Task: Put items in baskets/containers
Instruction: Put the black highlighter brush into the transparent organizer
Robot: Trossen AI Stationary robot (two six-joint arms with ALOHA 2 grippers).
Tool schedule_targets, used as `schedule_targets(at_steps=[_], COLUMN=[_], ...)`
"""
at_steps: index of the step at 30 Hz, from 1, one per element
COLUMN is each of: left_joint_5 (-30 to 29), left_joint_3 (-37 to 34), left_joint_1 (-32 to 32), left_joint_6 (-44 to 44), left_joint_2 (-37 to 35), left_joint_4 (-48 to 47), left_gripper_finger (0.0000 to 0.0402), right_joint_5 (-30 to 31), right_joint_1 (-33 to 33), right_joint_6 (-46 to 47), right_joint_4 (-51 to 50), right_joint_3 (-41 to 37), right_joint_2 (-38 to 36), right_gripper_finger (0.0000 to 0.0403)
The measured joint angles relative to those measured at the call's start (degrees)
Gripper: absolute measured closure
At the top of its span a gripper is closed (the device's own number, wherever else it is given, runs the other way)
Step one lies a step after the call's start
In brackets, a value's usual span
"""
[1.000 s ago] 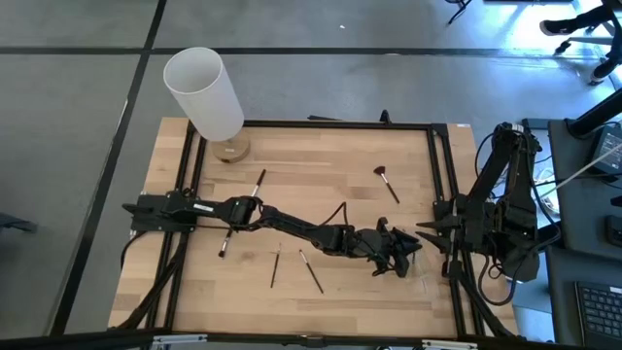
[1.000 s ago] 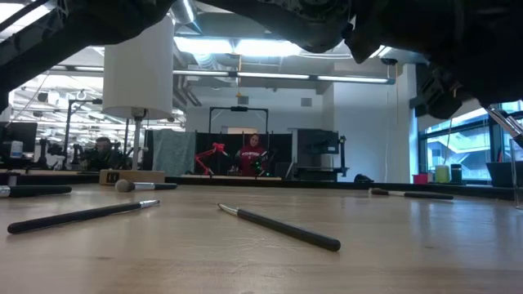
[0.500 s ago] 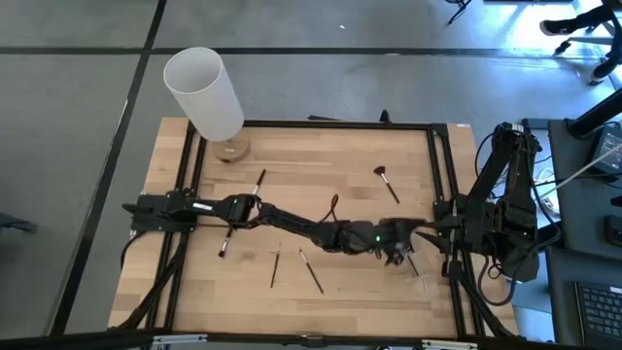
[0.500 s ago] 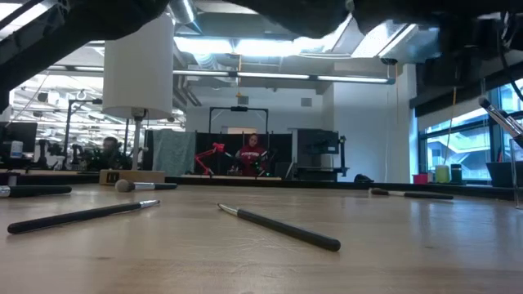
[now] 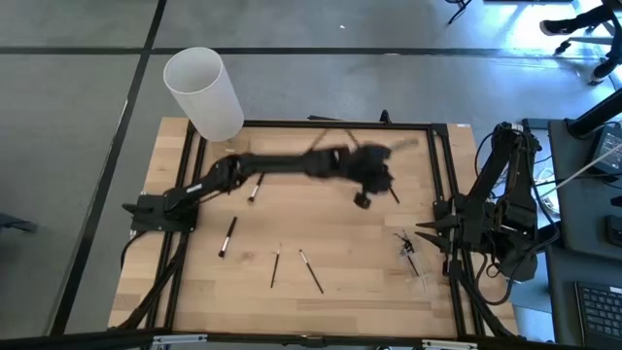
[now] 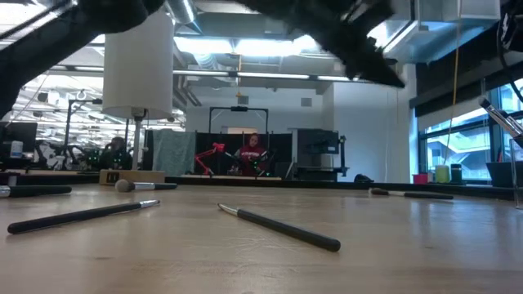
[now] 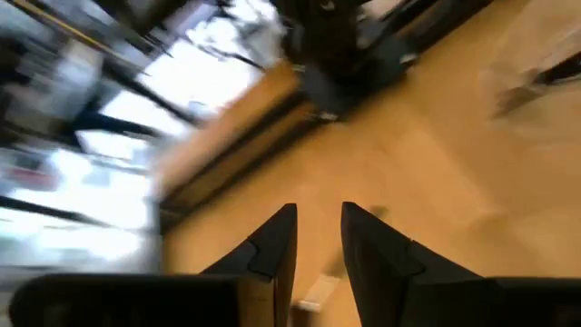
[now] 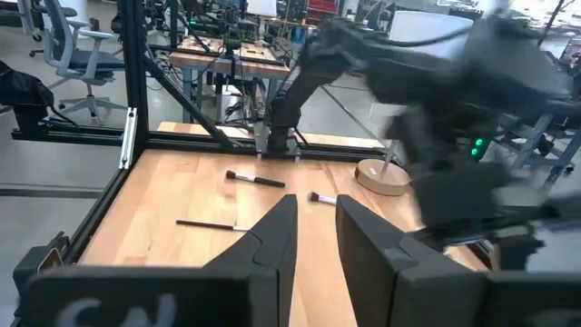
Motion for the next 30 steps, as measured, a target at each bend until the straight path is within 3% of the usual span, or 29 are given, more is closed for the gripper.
schedule_targets(at_steps=[3, 6, 11, 17, 20, 25, 30], left_joint_5=[11.1, 15.8, 15.6, 15.6, 11.0, -5.7, -12.4], left_joint_3=[-0.3, -0.3, -0.4, -0.4, -0.5, -0.4, -0.4], left_joint_1=[5.7, 10.3, 13.0, 11.7, 8.9, 4.2, -0.6], left_joint_6=[-8.7, -14.0, -20.7, -37.4, -37.4, -35.9, -37.7], left_joint_2=[0.4, 2.1, 5.0, 4.6, 1.2, -5.9, -12.1], left_joint_4=[-1.9, -1.8, -2.2, -9.6, -14.0, -22.5, -27.8], left_gripper_finger=[0.032, 0.0315, 0.0292, 0.0277, 0.0291, 0.0325, 0.0349], right_joint_5=[0.0, 0.0, 0.0, 1.2, -2.0, -14.3, -24.6], right_joint_1=[0.0, 0.0, 0.0, -5.5, -11.7, -23.7, -35.5], right_joint_6=[-0.7, -0.9, 2.6, 19.6, 23.5, 24.0, 23.9], right_joint_4=[0.0, -0.1, -2.2, -11.3, -12.3, -12.3, -15.6], right_joint_3=[0.0, 0.0, 0.0, 0.0, 0.0, 0.0, 1.7], right_joint_2=[-0.3, -0.8, -1.2, -1.5, -1.5, -2.2, -5.3], right_gripper_finger=[0.0322, 0.0322, 0.0322, 0.0322, 0.0322, 0.0322, 0.0322])
